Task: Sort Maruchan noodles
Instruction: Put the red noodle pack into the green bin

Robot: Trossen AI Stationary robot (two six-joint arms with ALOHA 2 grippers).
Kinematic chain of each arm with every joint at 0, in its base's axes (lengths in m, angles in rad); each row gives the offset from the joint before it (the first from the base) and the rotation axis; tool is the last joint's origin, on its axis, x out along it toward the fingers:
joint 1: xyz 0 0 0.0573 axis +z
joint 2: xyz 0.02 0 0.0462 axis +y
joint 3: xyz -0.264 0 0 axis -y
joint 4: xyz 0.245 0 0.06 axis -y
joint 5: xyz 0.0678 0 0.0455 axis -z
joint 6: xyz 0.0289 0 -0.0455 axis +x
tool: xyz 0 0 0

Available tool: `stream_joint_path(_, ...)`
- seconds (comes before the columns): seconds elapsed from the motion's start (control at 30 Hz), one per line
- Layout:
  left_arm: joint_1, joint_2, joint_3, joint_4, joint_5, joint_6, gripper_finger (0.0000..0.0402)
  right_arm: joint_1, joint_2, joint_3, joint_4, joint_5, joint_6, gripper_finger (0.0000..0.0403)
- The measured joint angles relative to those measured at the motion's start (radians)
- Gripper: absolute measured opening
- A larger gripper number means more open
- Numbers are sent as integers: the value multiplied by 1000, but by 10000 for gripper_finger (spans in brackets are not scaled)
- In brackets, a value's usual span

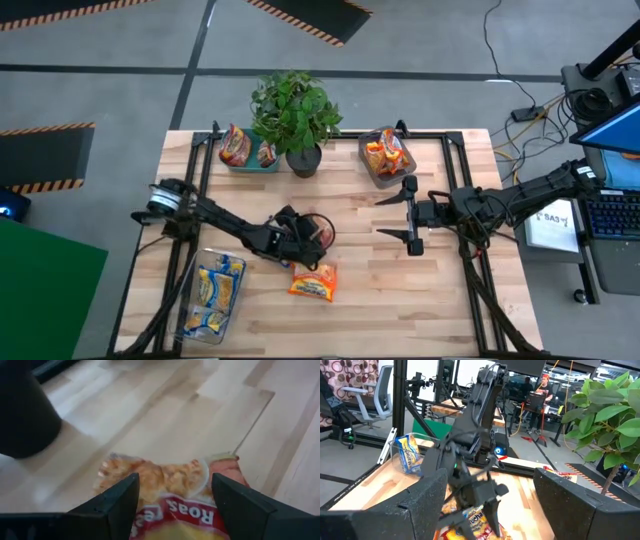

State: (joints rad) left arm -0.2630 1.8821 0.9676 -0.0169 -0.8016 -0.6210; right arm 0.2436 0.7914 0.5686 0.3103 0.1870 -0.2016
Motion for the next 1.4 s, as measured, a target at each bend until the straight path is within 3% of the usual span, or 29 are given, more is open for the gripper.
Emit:
stream_joint_path(0.27,1,88,54,54,60,22,231,0,2,0,0,4,-8,281)
stream_joint_path(0.47,0,124,158,100,111,171,231,0,3,0,-8,50,-9,272)
stream_joint_path(0.63,0,82,213,70,171,300,231,0,3,0,-25,50,-8,270)
stream_joint_path(0.77,-4,33,250,-43,235,376,231,0,3,0,-25,50,-8,270)
stream_joint_path(0.97,-5,-17,280,-300,242,323,231,0,3,0,-24,50,-8,270)
stream_joint_path(1.2,6,-113,155,-294,190,329,231,0,3,0,-26,49,-8,270)
stream_joint_path(1.4,31,-261,-98,5,182,308,231,0,3,0,-25,49,-9,270)
